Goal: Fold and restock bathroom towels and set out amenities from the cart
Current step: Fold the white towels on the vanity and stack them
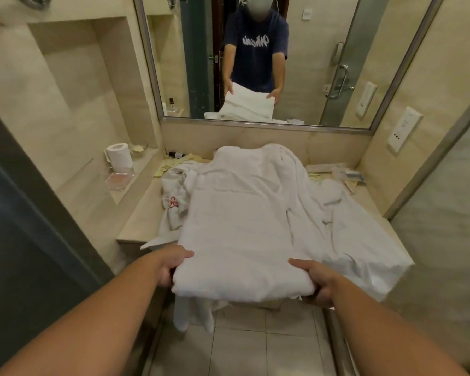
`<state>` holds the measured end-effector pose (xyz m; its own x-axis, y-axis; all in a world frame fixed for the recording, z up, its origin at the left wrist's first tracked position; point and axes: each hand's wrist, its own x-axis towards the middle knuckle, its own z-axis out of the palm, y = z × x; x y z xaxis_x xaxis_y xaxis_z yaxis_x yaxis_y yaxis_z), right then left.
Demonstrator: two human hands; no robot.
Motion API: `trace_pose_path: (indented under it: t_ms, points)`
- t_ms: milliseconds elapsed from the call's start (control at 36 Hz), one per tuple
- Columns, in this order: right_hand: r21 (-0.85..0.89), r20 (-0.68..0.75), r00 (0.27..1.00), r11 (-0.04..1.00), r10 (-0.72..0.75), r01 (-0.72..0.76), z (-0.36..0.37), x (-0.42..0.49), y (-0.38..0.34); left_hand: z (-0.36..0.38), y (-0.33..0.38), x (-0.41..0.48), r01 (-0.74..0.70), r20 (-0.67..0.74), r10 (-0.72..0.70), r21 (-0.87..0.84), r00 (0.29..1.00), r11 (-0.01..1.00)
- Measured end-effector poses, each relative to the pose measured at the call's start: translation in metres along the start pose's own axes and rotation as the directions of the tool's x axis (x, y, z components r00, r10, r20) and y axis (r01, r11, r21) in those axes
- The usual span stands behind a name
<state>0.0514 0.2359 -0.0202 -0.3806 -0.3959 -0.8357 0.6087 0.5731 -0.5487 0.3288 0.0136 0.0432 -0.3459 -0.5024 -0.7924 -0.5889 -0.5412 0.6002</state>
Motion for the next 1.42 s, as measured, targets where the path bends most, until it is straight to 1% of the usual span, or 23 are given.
trace_pose_path:
  t_ms: [139,194,278,333,361,389,444,500,528,556,611,694,722,806,889,972,1028,1111,1167,1222,1278,1361,1417]
  points:
    - [-0.143,-0.065,0.996,0.987,0.059,-0.068,-0.001,-0.005,0.005,0.005,-0.007,-0.008,0.022,-0.069,-0.014,0.128,0.998,0.992]
    - [-0.288,-0.086,0.991,0.949,0.104,-0.125,0.003,-0.015,0.004,0.007,-0.010,-0.010,0.026,-0.073,-0.013,0.179,0.997,0.983]
    - [-0.453,-0.118,0.988,0.880,0.101,-0.144,0.011,-0.032,-0.001,0.005,-0.015,-0.009,0.053,-0.061,-0.036,0.296,0.997,0.954]
    - [-0.532,-0.137,0.986,0.832,0.096,-0.155,0.012,-0.035,-0.002,0.004,-0.017,-0.007,0.071,-0.060,-0.053,0.367,0.997,0.928]
    - [-0.550,-0.138,0.985,0.819,0.106,-0.165,0.011,-0.034,-0.003,0.003,-0.017,-0.005,0.076,-0.063,-0.056,0.379,0.996,0.922]
    - [-0.545,-0.147,0.982,0.819,0.116,-0.179,0.010,-0.032,-0.003,0.002,-0.016,-0.004,0.075,-0.060,-0.058,0.354,0.997,0.932]
    - [-0.507,-0.163,0.979,0.840,0.125,-0.192,0.006,-0.028,-0.006,0.000,-0.013,-0.002,0.036,-0.046,-0.026,0.223,0.999,0.974]
    - [-0.455,-0.154,0.982,0.874,0.110,-0.169,0.002,-0.024,-0.013,0.001,-0.004,-0.005,-0.016,-0.014,0.018,0.097,1.000,0.995]
    - [-0.417,-0.153,0.984,0.897,0.089,-0.146,0.001,-0.021,-0.017,0.001,0.001,-0.006,-0.020,-0.026,0.022,0.041,0.999,0.999]
    - [-0.366,-0.150,0.986,0.923,0.071,-0.122,-0.001,-0.020,-0.021,0.001,0.004,-0.004,-0.016,-0.035,0.016,-0.002,0.999,1.000]
    - [-0.240,-0.152,0.987,0.967,0.046,-0.082,-0.003,-0.019,-0.032,-0.004,0.013,0.002,0.039,-0.020,-0.041,-0.108,0.999,0.993]
    - [-0.107,-0.125,0.992,0.993,0.031,-0.044,-0.004,-0.014,-0.051,-0.016,0.029,0.021,0.083,-0.049,-0.099,-0.257,0.994,0.963]
    - [-0.072,-0.119,0.992,0.996,0.036,-0.045,-0.005,-0.010,-0.058,-0.018,0.037,0.024,0.080,-0.062,-0.102,-0.286,0.993,0.955]
    - [0.045,-0.105,0.992,0.997,0.063,-0.059,-0.005,0.006,-0.082,-0.017,0.063,0.044,0.015,-0.054,-0.035,-0.339,0.998,0.941]
    - [0.157,-0.078,0.995,0.987,0.055,-0.043,-0.001,0.020,-0.109,-0.009,0.093,0.060,-0.052,-0.106,0.009,-0.411,0.994,0.910]
    - [0.184,-0.052,0.997,0.982,0.052,-0.042,-0.003,0.039,-0.136,-0.004,0.120,0.078,-0.104,-0.173,0.027,-0.455,0.985,0.884]
    - [0.211,-0.048,0.996,0.976,0.070,-0.058,-0.006,0.057,-0.155,-0.001,0.136,0.087,-0.092,-0.180,0.003,-0.485,0.984,0.870]
    - [0.220,-0.043,0.997,0.974,0.063,-0.052,-0.007,0.091,-0.181,-0.001,0.156,0.114,-0.061,-0.239,-0.051,-0.441,0.970,0.895]
    - [0.155,-0.019,1.000,0.988,0.022,-0.019,-0.004,0.112,-0.196,0.000,0.165,0.132,-0.035,-0.269,-0.082,-0.405,0.960,0.914]
    - [0.046,-0.017,1.000,0.999,-0.009,0.010,0.001,0.127,-0.209,0.001,0.173,0.150,-0.007,-0.290,-0.093,-0.328,0.953,0.945]
    - [-0.035,-0.042,0.999,0.999,0.016,-0.017,0.004,0.140,-0.220,0.004,0.179,0.157,0.021,-0.347,-0.092,-0.205,0.933,0.979]
    - [-0.226,-0.104,0.993,0.971,0.061,-0.083,0.009,0.155,-0.234,-0.003,0.185,0.177,0.092,-0.380,-0.083,0.007,0.921,0.996]
    - [-0.274,-0.127,0.992,0.961,0.012,-0.047,0.010,0.168,-0.243,-0.010,0.192,0.193,0.125,-0.408,-0.061,0.132,0.911,0.983]
